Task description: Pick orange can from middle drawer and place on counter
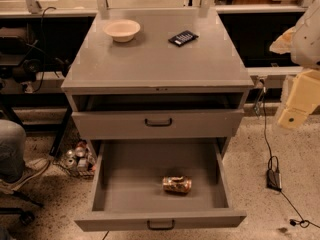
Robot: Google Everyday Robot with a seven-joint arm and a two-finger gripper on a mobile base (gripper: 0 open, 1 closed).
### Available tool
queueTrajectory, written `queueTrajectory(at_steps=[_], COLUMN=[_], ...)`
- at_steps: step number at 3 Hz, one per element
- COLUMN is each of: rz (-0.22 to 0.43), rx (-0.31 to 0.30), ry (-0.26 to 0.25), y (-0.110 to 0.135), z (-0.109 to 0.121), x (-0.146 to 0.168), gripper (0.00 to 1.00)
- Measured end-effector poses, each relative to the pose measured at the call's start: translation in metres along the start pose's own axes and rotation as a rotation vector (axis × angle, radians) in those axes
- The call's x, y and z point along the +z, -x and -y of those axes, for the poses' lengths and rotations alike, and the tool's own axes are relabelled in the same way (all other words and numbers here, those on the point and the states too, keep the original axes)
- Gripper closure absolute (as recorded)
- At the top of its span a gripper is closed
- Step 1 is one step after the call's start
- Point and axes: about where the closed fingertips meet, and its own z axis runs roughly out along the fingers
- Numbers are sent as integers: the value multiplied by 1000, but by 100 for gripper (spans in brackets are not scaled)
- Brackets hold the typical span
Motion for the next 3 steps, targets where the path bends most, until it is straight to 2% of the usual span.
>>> queueTrajectory(at_steps=[1,2,3], rz=[6,75,257], rx=[1,17,51], ry=[6,83,244], y=[0,-1,20], z=[-1,-17,-68], x=[4,45,141], gripper=[0,0,0])
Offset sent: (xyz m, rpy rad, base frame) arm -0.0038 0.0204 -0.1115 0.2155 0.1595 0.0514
